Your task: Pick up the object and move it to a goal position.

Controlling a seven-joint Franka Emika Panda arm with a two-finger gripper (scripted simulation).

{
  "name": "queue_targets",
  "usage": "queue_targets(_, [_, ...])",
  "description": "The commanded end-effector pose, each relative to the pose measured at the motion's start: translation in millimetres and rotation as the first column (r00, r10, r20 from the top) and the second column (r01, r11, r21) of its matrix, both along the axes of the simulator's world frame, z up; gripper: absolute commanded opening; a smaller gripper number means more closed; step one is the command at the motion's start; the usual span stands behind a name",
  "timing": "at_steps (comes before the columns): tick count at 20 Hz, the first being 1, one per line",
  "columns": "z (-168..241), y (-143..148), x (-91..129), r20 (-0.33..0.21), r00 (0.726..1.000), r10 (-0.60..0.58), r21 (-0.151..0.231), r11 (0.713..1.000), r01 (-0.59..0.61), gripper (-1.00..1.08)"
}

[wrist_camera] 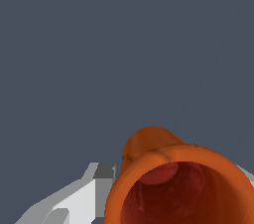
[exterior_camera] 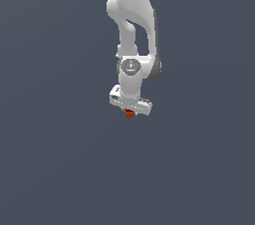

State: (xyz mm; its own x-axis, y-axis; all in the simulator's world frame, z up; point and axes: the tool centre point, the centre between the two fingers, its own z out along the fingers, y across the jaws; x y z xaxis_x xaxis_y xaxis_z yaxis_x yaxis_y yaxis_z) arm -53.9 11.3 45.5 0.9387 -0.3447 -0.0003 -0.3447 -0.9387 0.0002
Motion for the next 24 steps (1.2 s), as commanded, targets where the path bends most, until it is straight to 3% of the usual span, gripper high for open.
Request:
queue_targets(1, [7.7, 8.6, 4.8, 0.002, 1.0, 0.001, 0.0, 1.0, -0.001, -1.0])
queue_targets(24, [139.1, 161.0, 91.6, 0.001, 1.0, 0.0, -0.001, 1.0, 0.0, -1.0])
